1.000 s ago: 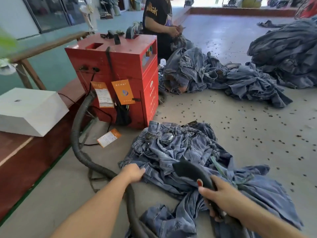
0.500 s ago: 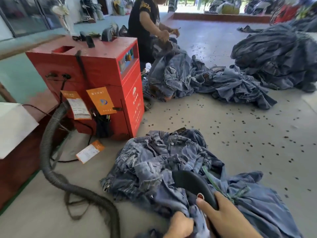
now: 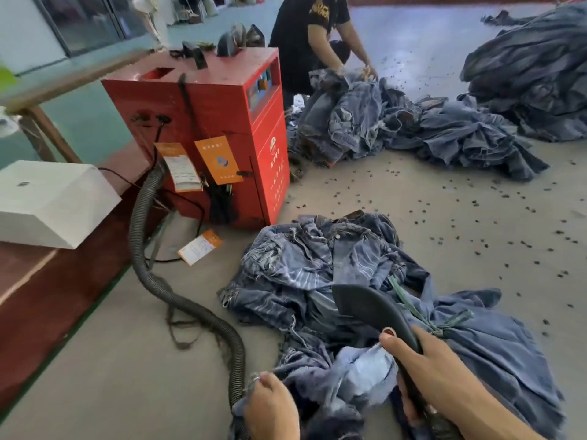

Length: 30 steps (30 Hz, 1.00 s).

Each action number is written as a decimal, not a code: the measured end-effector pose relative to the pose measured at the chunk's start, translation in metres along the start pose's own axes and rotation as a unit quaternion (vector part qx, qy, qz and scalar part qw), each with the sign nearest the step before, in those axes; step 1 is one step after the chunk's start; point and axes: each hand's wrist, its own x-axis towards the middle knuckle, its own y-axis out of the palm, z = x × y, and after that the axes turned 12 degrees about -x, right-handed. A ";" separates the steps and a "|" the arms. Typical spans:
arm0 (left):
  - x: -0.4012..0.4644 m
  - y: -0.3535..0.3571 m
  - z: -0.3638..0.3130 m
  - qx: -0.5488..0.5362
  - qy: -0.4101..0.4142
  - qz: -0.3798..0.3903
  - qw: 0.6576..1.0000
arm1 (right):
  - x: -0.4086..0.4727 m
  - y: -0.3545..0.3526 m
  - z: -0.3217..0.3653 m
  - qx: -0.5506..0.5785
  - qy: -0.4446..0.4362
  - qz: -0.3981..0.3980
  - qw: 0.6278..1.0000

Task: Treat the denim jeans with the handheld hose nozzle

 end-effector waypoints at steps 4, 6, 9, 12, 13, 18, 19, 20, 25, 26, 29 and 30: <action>-0.006 0.010 0.044 0.051 -0.067 -0.046 0.995 | 0.003 0.012 -0.015 -0.030 0.030 0.004 0.999; 0.009 0.001 0.040 0.143 -0.088 -0.025 0.985 | 0.005 0.015 -0.017 -0.033 0.040 0.002 0.999; 0.027 -0.013 0.037 0.202 -0.113 0.096 0.968 | 0.010 0.017 -0.016 -0.035 0.032 0.023 0.999; 0.033 -0.024 0.033 0.263 -0.119 0.190 0.938 | 0.012 0.021 -0.010 -0.025 0.022 0.040 0.999; 0.029 -0.030 0.020 0.279 -0.100 0.213 0.931 | 0.011 0.023 -0.006 -0.028 0.020 0.045 0.998; -0.002 -0.082 -0.073 0.137 0.101 0.262 0.950 | -0.004 0.023 0.012 0.010 -0.002 0.038 0.999; -0.017 -0.096 -0.093 0.119 0.149 0.254 0.948 | -0.010 0.023 0.014 0.010 -0.015 0.032 0.999; -0.033 -0.107 -0.109 0.105 0.203 0.247 0.942 | -0.017 0.023 0.017 0.011 -0.032 0.025 0.999; -0.112 -0.145 -0.139 -0.180 0.230 0.241 0.926 | -0.062 0.017 0.031 0.024 -0.100 -0.038 0.994; -0.122 -0.149 -0.137 -0.233 0.190 0.243 0.922 | -0.071 0.014 0.033 0.021 -0.110 -0.048 0.993; -0.147 -0.158 -0.125 -0.299 0.067 0.271 0.913 | -0.093 0.003 0.035 0.011 -0.133 -0.084 0.987; -0.155 -0.158 -0.119 -0.298 0.040 0.283 0.911 | -0.100 -0.001 0.035 0.010 -0.138 -0.093 0.986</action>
